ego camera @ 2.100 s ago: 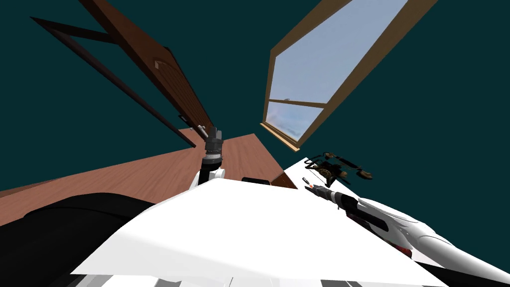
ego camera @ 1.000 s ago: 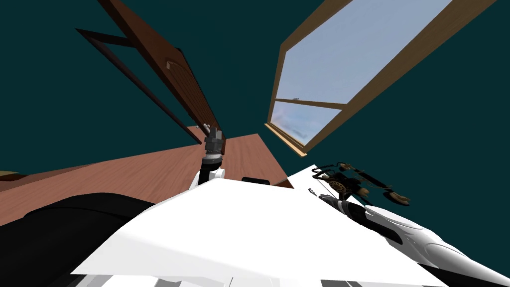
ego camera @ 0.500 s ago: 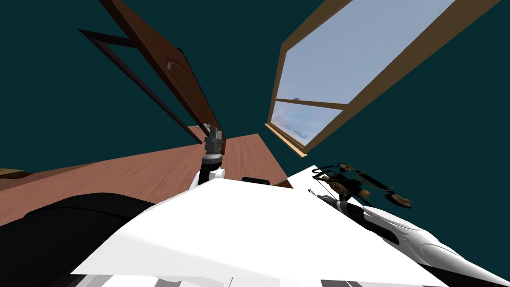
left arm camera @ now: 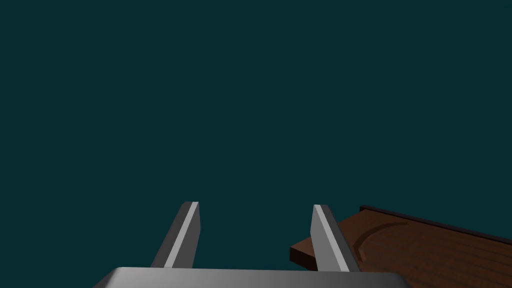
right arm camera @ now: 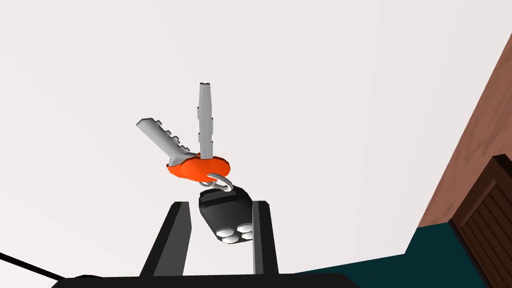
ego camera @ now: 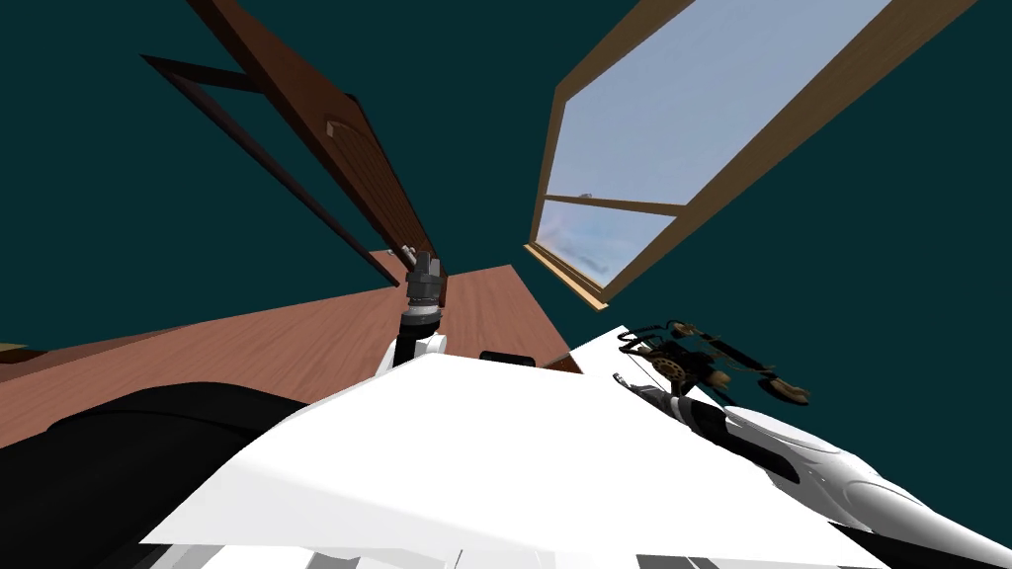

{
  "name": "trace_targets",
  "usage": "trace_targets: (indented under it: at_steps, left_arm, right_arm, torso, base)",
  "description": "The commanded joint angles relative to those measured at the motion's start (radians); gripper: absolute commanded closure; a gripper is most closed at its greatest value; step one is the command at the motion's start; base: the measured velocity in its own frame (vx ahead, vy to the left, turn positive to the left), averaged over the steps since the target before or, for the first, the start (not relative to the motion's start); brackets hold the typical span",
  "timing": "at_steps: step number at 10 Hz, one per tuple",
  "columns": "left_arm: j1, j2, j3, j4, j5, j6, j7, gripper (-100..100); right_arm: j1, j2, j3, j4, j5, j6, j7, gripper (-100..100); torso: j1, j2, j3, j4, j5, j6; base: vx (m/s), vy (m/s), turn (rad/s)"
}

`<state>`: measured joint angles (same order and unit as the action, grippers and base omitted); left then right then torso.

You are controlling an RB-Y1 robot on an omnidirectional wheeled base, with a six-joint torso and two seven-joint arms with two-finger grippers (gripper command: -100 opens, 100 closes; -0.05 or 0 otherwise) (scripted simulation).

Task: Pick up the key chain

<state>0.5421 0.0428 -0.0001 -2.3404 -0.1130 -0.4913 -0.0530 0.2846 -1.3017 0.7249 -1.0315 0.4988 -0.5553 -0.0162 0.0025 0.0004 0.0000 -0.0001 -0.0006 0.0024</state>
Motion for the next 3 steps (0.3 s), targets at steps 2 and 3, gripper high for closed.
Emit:
trace_targets:
  at_steps: [2,3]
  left_arm:
    - [0.000,0.000,0.000,0.000,0.000,0.000,0.000,0]
    - [0.000,0.000,0.000,0.000,0.000,0.000,0.000,0]
  right_arm:
    - [0.004,-0.021,0.000,-0.017,-0.003,-0.003,-0.007,100]
    - [0.005,-0.023,0.000,-0.020,-0.003,-0.003,-0.009,0]
  torso:
    - [0.000,0.000,0.000,0.000,0.000,0.000]
    - [-0.001,0.000,0.000,0.000,-0.001,-0.001]
  base:
    - [-0.013,0.019,-0.028]
    - [0.000,0.000,0.000]
